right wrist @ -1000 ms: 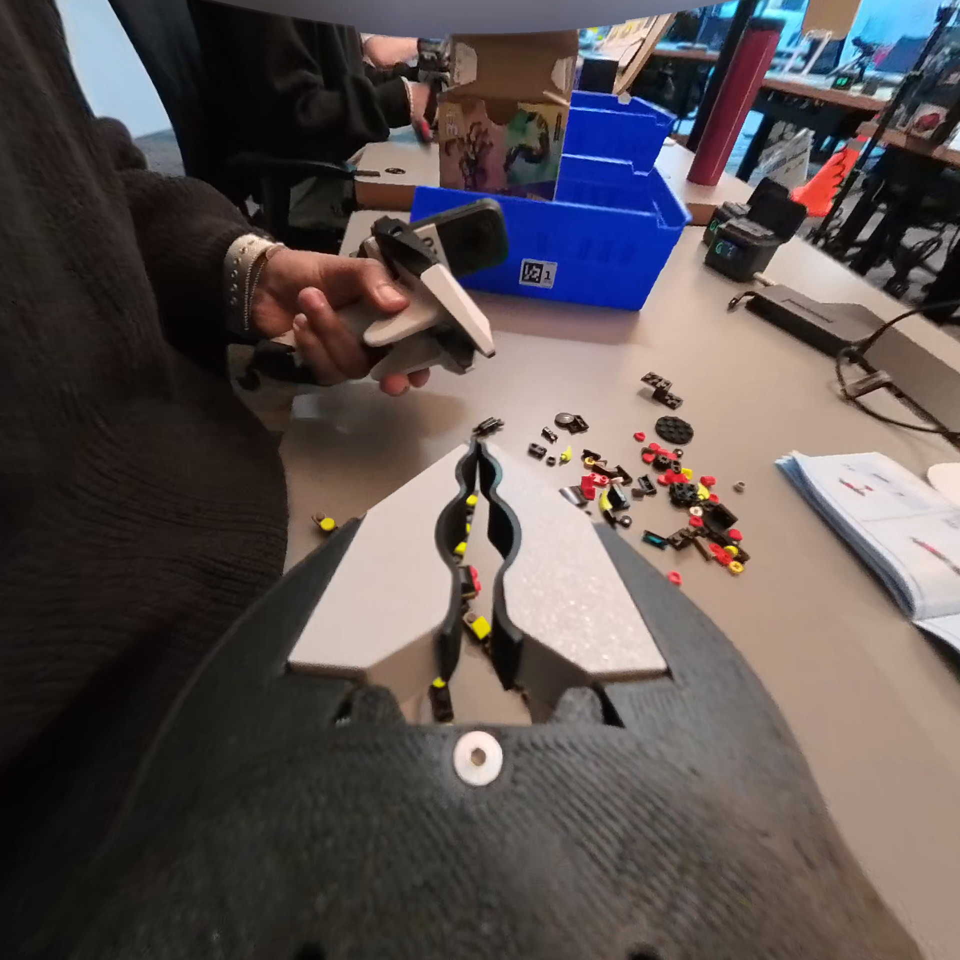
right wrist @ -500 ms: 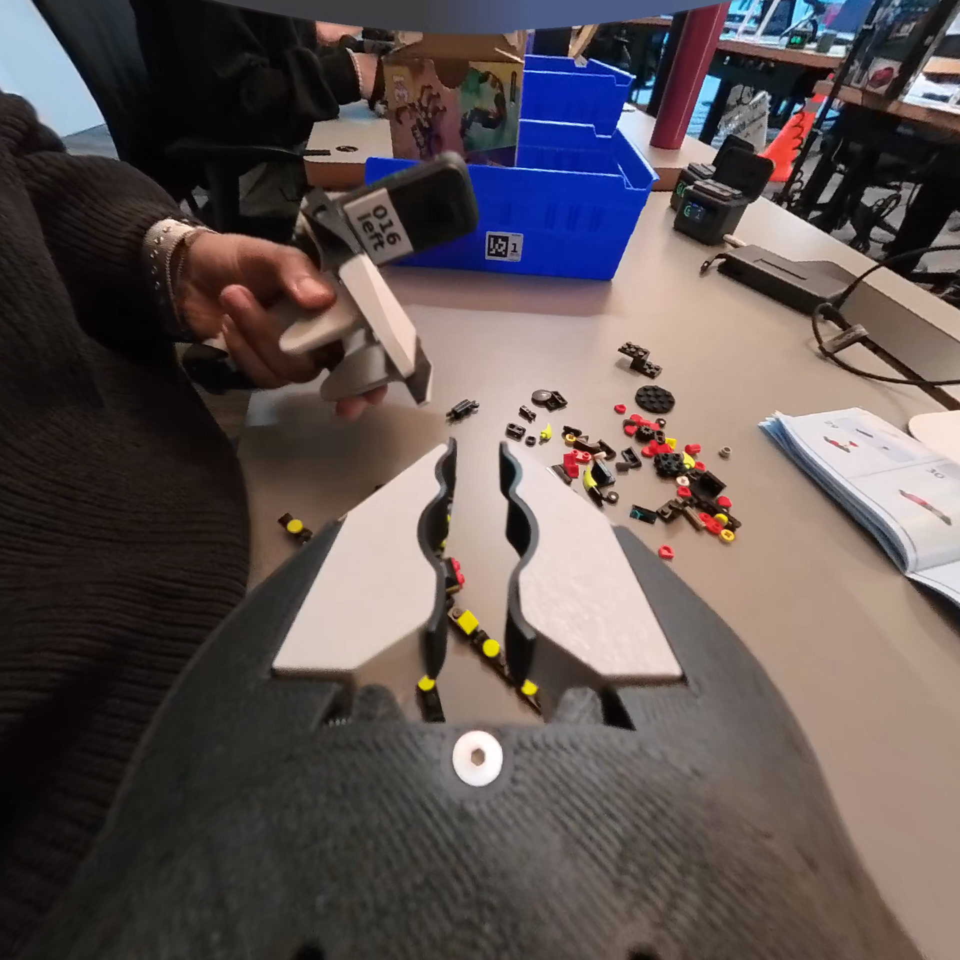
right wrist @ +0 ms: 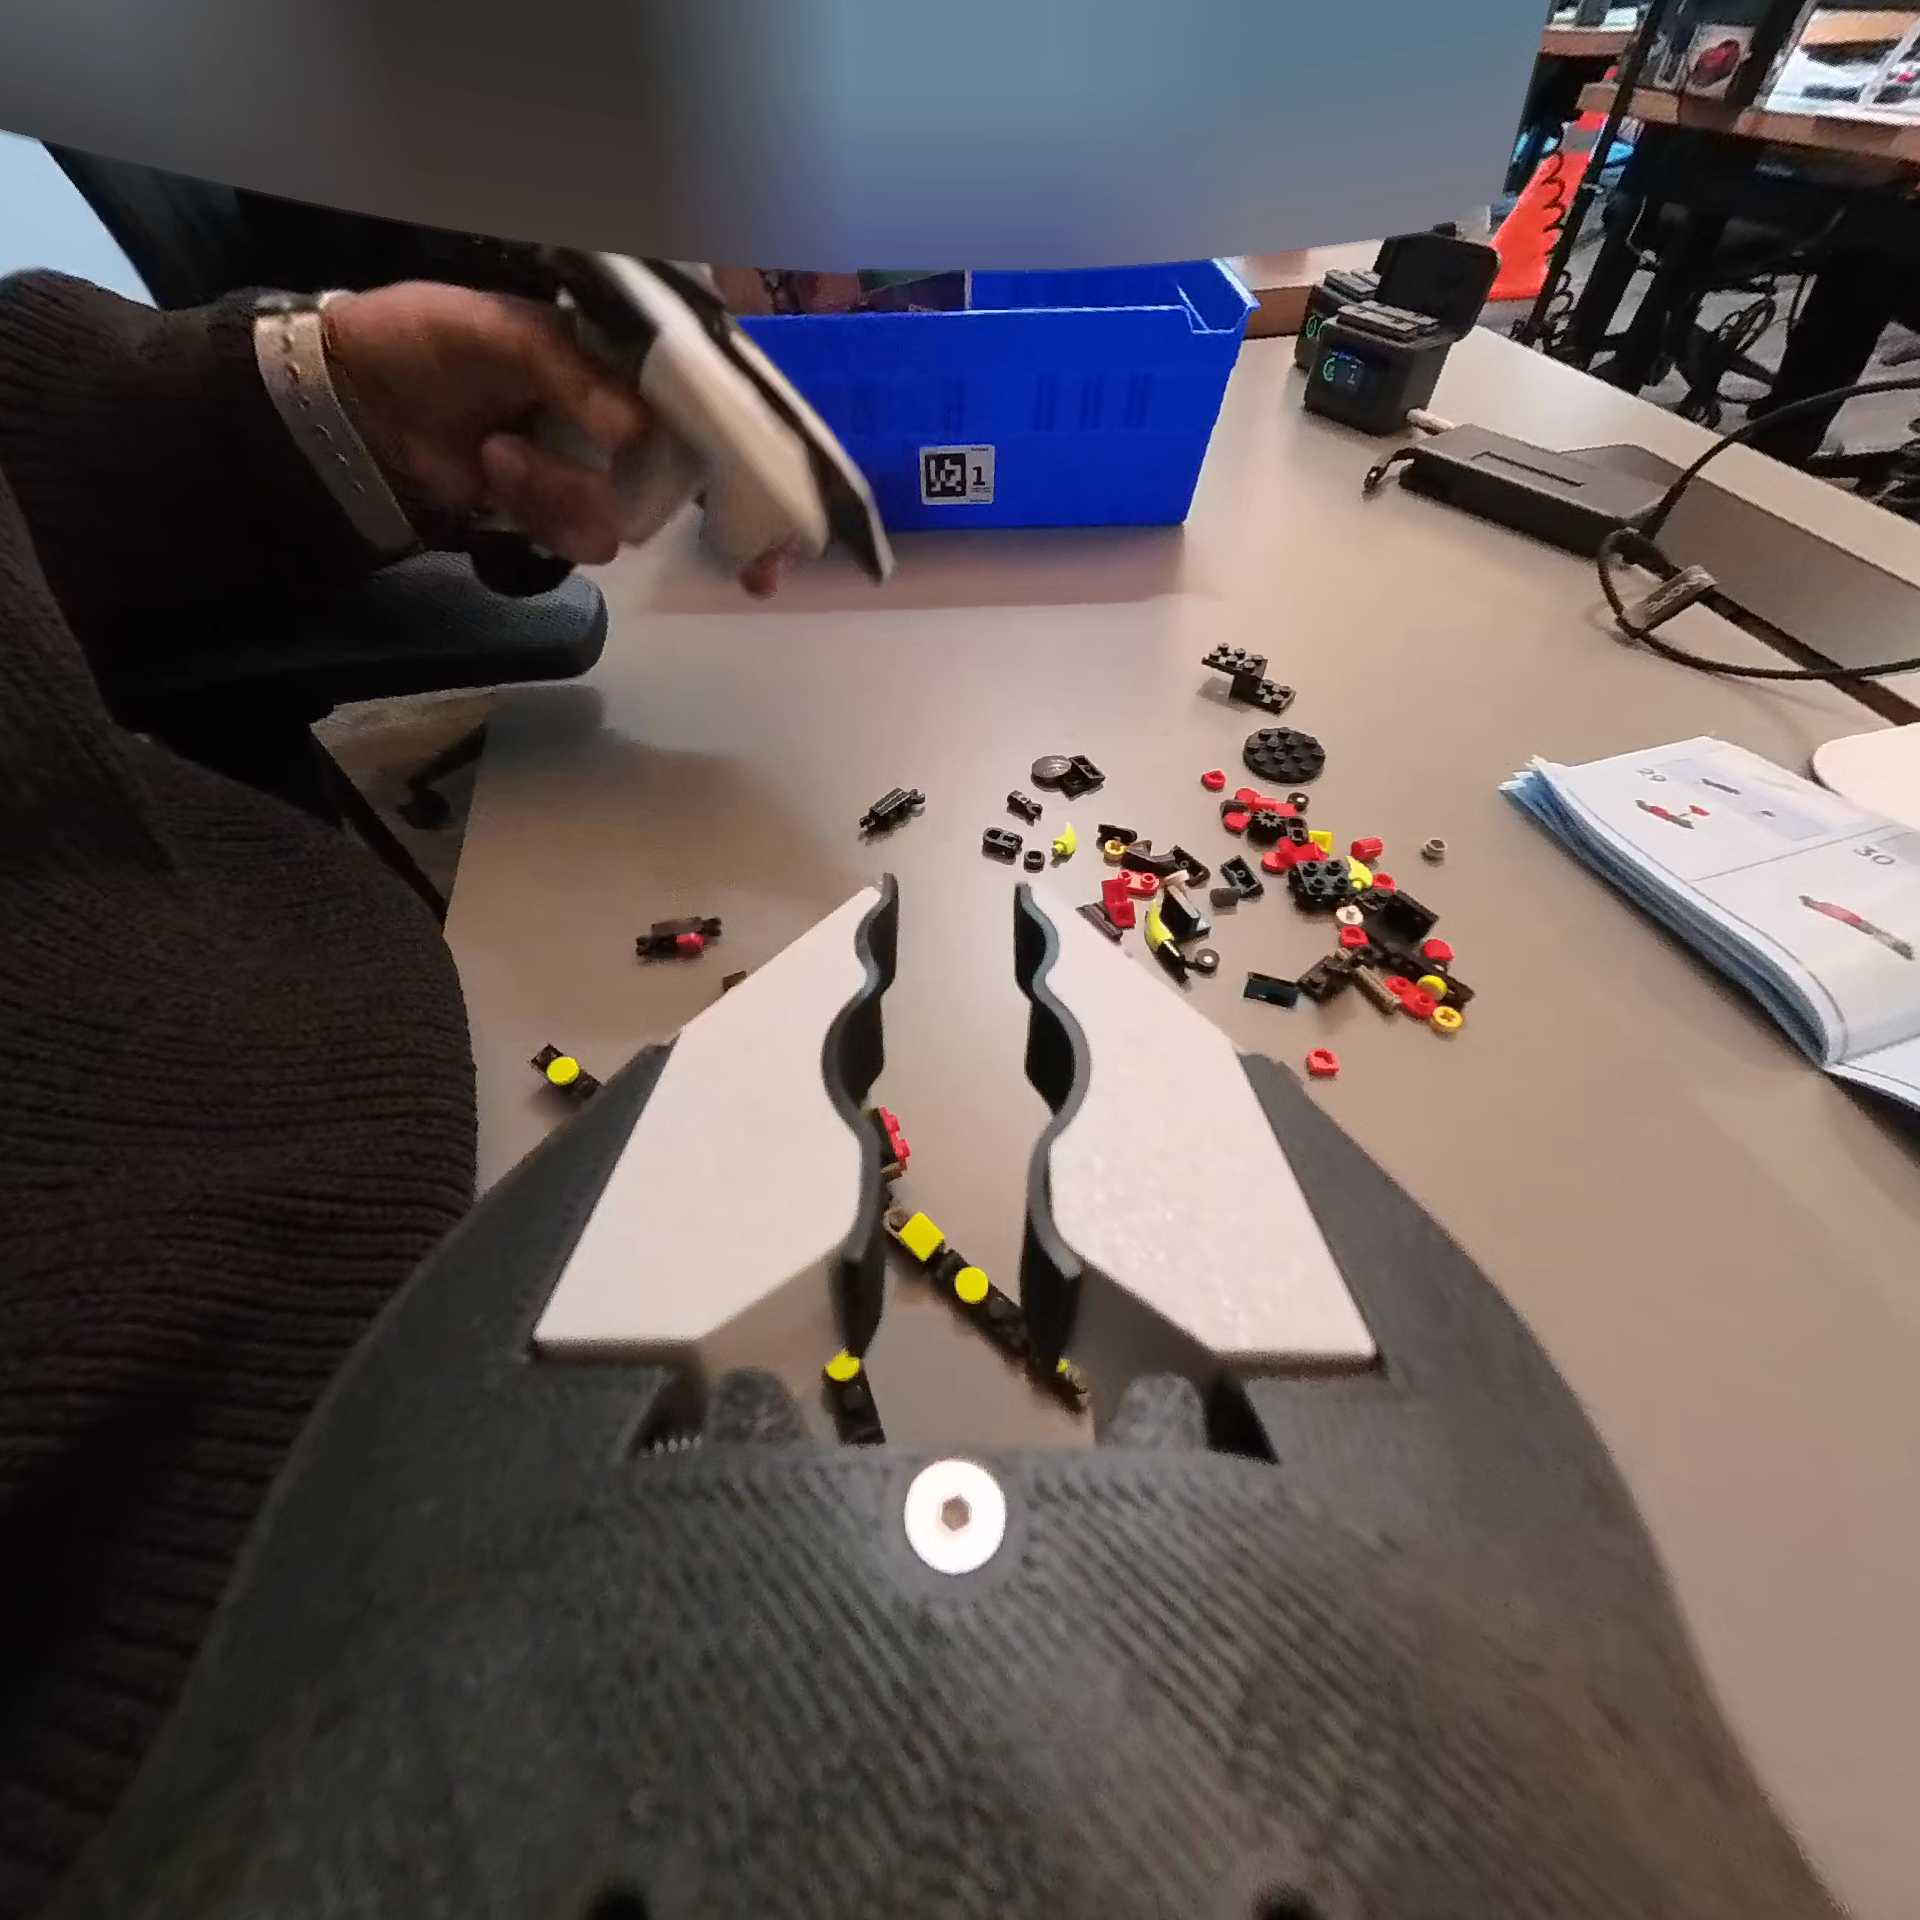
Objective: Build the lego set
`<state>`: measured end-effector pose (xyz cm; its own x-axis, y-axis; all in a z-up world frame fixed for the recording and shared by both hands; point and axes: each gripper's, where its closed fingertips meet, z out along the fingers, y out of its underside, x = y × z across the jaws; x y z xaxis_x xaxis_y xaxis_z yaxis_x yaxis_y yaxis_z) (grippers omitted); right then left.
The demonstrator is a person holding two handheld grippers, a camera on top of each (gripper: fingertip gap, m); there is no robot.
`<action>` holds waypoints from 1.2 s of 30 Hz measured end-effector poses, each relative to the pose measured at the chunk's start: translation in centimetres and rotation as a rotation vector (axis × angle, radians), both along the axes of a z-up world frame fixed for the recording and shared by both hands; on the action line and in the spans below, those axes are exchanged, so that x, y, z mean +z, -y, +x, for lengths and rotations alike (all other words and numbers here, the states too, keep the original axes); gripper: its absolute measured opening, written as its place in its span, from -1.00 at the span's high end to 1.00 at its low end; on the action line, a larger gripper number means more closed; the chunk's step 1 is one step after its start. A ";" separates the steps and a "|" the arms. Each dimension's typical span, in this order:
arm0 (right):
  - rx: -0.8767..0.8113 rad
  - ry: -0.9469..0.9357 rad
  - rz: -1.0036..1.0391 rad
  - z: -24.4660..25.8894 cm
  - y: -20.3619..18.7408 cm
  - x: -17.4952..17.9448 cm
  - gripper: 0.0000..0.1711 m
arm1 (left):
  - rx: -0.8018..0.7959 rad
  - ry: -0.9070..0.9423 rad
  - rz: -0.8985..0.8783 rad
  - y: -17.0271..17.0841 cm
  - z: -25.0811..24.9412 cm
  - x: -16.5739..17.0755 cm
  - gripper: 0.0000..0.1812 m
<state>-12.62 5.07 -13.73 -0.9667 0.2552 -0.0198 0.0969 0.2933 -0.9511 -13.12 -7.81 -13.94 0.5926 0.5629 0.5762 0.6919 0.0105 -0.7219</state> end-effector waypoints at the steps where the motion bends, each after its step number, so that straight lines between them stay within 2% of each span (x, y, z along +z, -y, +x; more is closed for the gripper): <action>1: -0.001 0.008 -0.002 0.0 0.0 0.0 0.75 | -0.072 0.010 -0.115 -0.6 1.1 -1.6 0.65; 3: 0.001 0.021 -0.003 0.0 0.0 -0.2 0.74 | -0.196 -0.037 -0.340 -1.4 2.8 -4.3 0.61; 5: 0.004 0.029 0.001 0.0 0.0 -0.3 0.74 | -0.346 -0.107 -0.473 -2.7 4.8 -5.8 0.57; 7: 0.009 0.033 0.003 0.1 0.0 -0.4 0.74 | -0.452 -0.175 -0.556 -3.5 6.2 -6.6 0.53; 10: 0.014 0.044 -0.001 0.1 0.0 -0.5 0.74 | -0.467 -0.202 -0.627 -3.6 6.5 -7.2 0.64; 13: 0.018 0.054 -0.002 0.2 0.1 -0.5 0.73 | -0.486 -0.194 -0.664 -3.6 6.7 -7.8 0.70; 21: 0.022 0.055 0.004 0.4 0.3 -0.6 0.73 | -0.613 -0.230 -0.817 -3.6 8.2 -9.9 0.66; 26: 0.024 0.052 0.011 0.5 0.5 -0.6 0.74 | -0.619 -0.237 -0.821 -3.7 8.3 -9.9 0.65; 31: 0.025 0.052 0.018 0.6 0.5 -0.7 0.74 | -0.621 -0.249 -0.827 -3.8 8.3 -9.9 0.84; 36: 0.026 0.053 0.020 0.7 0.6 -0.7 0.74 | -0.581 -0.231 -0.789 -3.7 7.8 -9.4 0.84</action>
